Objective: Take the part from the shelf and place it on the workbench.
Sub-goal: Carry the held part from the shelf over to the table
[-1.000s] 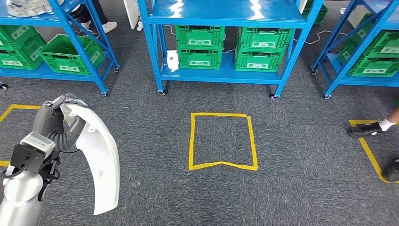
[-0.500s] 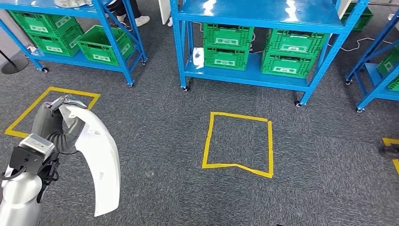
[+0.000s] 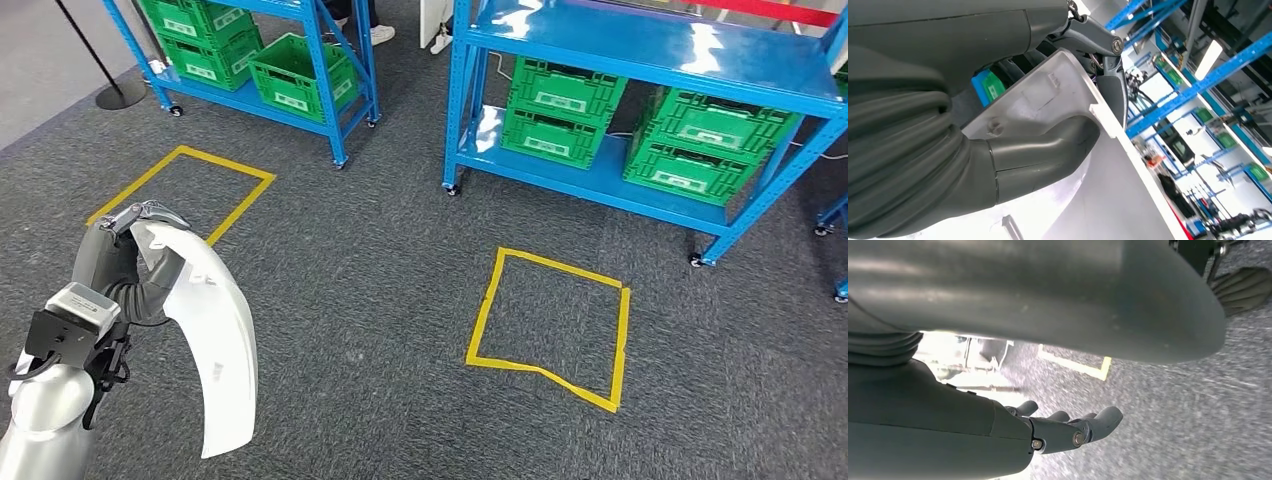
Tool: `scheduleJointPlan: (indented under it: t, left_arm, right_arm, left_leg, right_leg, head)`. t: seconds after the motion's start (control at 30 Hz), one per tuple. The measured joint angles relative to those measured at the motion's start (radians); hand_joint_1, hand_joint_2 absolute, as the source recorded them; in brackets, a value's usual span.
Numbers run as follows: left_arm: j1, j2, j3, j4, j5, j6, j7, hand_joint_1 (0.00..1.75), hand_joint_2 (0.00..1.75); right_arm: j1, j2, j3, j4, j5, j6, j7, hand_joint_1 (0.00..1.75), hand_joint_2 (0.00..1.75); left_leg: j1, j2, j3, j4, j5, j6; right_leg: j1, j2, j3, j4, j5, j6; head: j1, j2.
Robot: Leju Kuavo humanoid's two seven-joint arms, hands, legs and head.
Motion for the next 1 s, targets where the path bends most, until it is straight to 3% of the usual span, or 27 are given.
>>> scheduleJointPlan:
  t: [0.07,0.1,0.17,0.23,0.3,0.37,0.4,0.43,0.47,0.53,0.57,0.6,0.67,0.7,0.77,0.8,0.87,0.9,0.93,1.0]
  left_arm:
    - [0.003,-0.003,0.0,-0.002,-0.005,0.003,0.0,1.75,1.75]
    - [0.005,-0.004,0.0,-0.004,-0.007,0.004,0.0,1.75,1.75]
    - [0.012,-0.005,0.0,-0.008,-0.012,0.006,0.0,1.75,1.75]
    - [0.017,-0.004,0.0,-0.011,-0.014,0.007,-0.001,1.75,1.75]
    - [0.02,-0.004,0.0,-0.013,-0.015,0.008,-0.001,1.75,1.75]
    - [0.026,-0.006,0.0,-0.013,-0.016,0.009,0.0,1.75,1.75]
    - [0.029,-0.006,0.0,-0.013,-0.016,0.009,0.0,1.75,1.75]
    - [0.031,-0.006,0.0,-0.013,-0.016,0.009,0.0,1.75,1.75]
    - [0.031,-0.006,0.0,-0.014,-0.017,0.009,0.0,1.75,1.75]
    - [0.031,-0.006,0.0,-0.015,-0.017,0.009,0.0,1.75,1.75]
    - [0.03,-0.006,0.0,-0.016,-0.017,0.009,0.0,1.75,1.75]
    - [0.03,-0.006,0.0,-0.017,-0.017,0.009,0.0,1.75,1.75]
    - [0.032,-0.006,0.0,-0.017,-0.018,0.009,-0.001,1.75,1.75]
    - [0.032,-0.006,0.0,-0.019,-0.019,0.009,-0.002,1.75,1.75]
    - [0.031,-0.008,0.0,-0.021,-0.022,0.009,-0.003,1.75,1.75]
    - [0.03,-0.011,0.0,-0.021,-0.024,0.008,-0.004,1.75,1.75]
    - [0.031,-0.016,0.0,-0.019,-0.025,0.007,-0.004,1.75,1.75]
    - [0.031,-0.019,0.0,-0.018,-0.027,0.006,-0.004,1.75,1.75]
    - [0.032,-0.02,0.0,-0.017,-0.028,0.005,-0.004,1.75,1.75]
    - [0.032,-0.023,0.0,-0.016,-0.03,0.004,-0.004,1.75,1.75]
  right_arm:
    - [0.0,0.0,0.0,0.0,0.001,0.0,-0.005,0.0,0.0]
    - [-0.001,0.0,0.0,0.0,0.001,0.0,-0.008,0.0,0.0]
    - [-0.002,0.001,0.0,0.0,0.002,0.001,-0.011,0.0,0.0]
    - [-0.003,0.002,0.0,0.0,0.003,0.001,-0.011,0.0,0.0]
    - [-0.001,0.003,0.0,0.0,0.004,0.001,-0.011,0.0,0.0]
    - [0.002,0.003,0.0,0.0,0.004,0.001,-0.011,0.0,0.0]
    - [0.002,0.003,0.0,0.0,0.004,0.001,-0.011,0.0,0.0]
    - [0.001,0.003,0.0,0.0,0.004,0.001,-0.011,0.0,0.0]
    - [0.001,0.003,0.0,0.0,0.004,0.001,-0.011,0.0,0.0]
    - [0.0,0.003,0.0,0.0,0.004,0.001,-0.011,0.0,0.0]
    - [-0.001,0.003,0.0,0.0,0.004,0.001,-0.011,0.0,0.0]
    - [-0.001,0.003,0.0,0.0,0.004,0.001,-0.011,0.0,0.0]
    - [-0.002,0.003,0.0,0.0,0.004,0.001,-0.011,0.0,0.0]
    - [-0.003,0.003,0.0,0.0,0.003,0.001,-0.011,0.0,0.0]
    - [-0.004,0.004,0.0,0.0,0.002,0.0,-0.011,0.0,0.0]
    - [-0.002,0.005,0.0,0.0,0.001,-0.001,-0.011,0.0,0.0]
    - [0.002,0.005,0.0,0.0,0.0,-0.002,-0.01,0.0,0.0]
    - [0.003,0.005,0.0,0.0,0.0,-0.003,-0.009,0.0,0.0]
    - [0.003,0.005,0.0,0.0,-0.001,-0.003,-0.008,0.0,0.0]
    - [0.003,0.005,0.0,0.0,-0.001,-0.003,-0.007,0.0,0.0]
  left_leg:
    - [-0.001,-0.021,-0.005,0.003,0.001,-0.011]
    - [-0.001,-0.031,-0.007,0.001,0.003,-0.018]
    - [0.002,-0.043,-0.012,-0.003,0.008,-0.032]
    - [0.0,-0.003,-0.03,0.03,-0.013,-0.042]
    - [0.0,0.054,-0.079,0.139,-0.072,-0.05]
    - [0.005,0.074,-0.131,0.25,-0.115,-0.058]
    - [0.006,0.077,-0.134,0.262,-0.112,-0.059]
    - [0.007,0.082,-0.119,0.237,-0.092,-0.06]
    - [0.008,0.092,-0.084,0.174,-0.06,-0.058]
    - [0.001,0.132,-0.01,0.039,-0.017,-0.047]
    - [-0.003,0.145,0.012,-0.002,-0.007,-0.04]
    - [-0.007,0.148,0.018,-0.015,-0.008,-0.033]
    - [-0.007,0.123,0.016,-0.017,-0.003,-0.022]
    - [-0.005,0.112,0.017,-0.021,0.0,-0.016]
    - [0.001,0.092,0.02,-0.03,0.008,-0.004]
    - [0.001,0.082,0.019,-0.03,0.009,0.0]
    - [0.002,0.057,0.015,-0.028,0.009,0.004]
    - [0.002,0.043,0.013,-0.025,0.009,0.004]
    - [0.003,0.03,0.012,-0.022,0.009,0.002]
    - [0.006,0.003,0.008,-0.012,0.006,-0.005]
  right_leg:
    - [0.0,0.026,0.035,-0.08,0.025,-0.006]
    - [0.002,0.027,0.038,-0.089,0.023,-0.009]
    - [0.002,0.005,0.041,-0.096,0.03,-0.023]
    - [-0.001,-0.017,0.045,-0.106,0.036,-0.037]
    - [0.0,-0.04,0.047,-0.11,0.036,-0.045]
    - [0.001,-0.066,0.047,-0.11,0.034,-0.047]
    - [0.001,-0.079,0.048,-0.109,0.033,-0.047]
    - [0.001,-0.091,0.049,-0.109,0.032,-0.046]
    - [0.001,-0.103,0.052,-0.109,0.03,-0.044]
    - [0.004,-0.124,0.058,-0.109,0.024,-0.037]
    - [0.006,-0.133,0.061,-0.109,0.021,-0.032]
    - [0.008,-0.142,0.063,-0.109,0.02,-0.026]
    - [0.008,-0.158,0.068,-0.111,0.017,-0.015]
    - [0.006,-0.149,0.068,-0.106,0.011,-0.009]
    - [0.002,-0.095,0.042,-0.042,-0.029,0.0]
    - [0.001,-0.064,0.011,0.022,-0.061,0.003]
    - [0.001,-0.038,-0.056,0.149,-0.108,0.006]
    - [0.0,-0.035,-0.073,0.174,-0.106,0.006]
    - [-0.001,-0.033,-0.069,0.157,-0.084,0.007]
    - [-0.009,-0.008,-0.015,0.033,-0.015,0.009]
  head:
    - [0.0,0.0]
    - [0.0,0.0]
    - [0.001,0.0]
    - [-0.004,0.0]
    - [-0.009,0.0]
    - [-0.009,0.0]
    - [-0.009,0.0]
    - [-0.009,0.0]
    - [-0.009,0.0]
    - [-0.008,0.0]
    - [-0.008,0.0]
    - [-0.007,0.0]
    - [-0.007,0.0]
    - [-0.007,0.0]
    - [-0.004,0.0]
    - [-0.002,0.0]
    - [0.0,0.0]
    - [0.0,0.0]
    - [0.001,0.0]
    - [0.001,0.0]
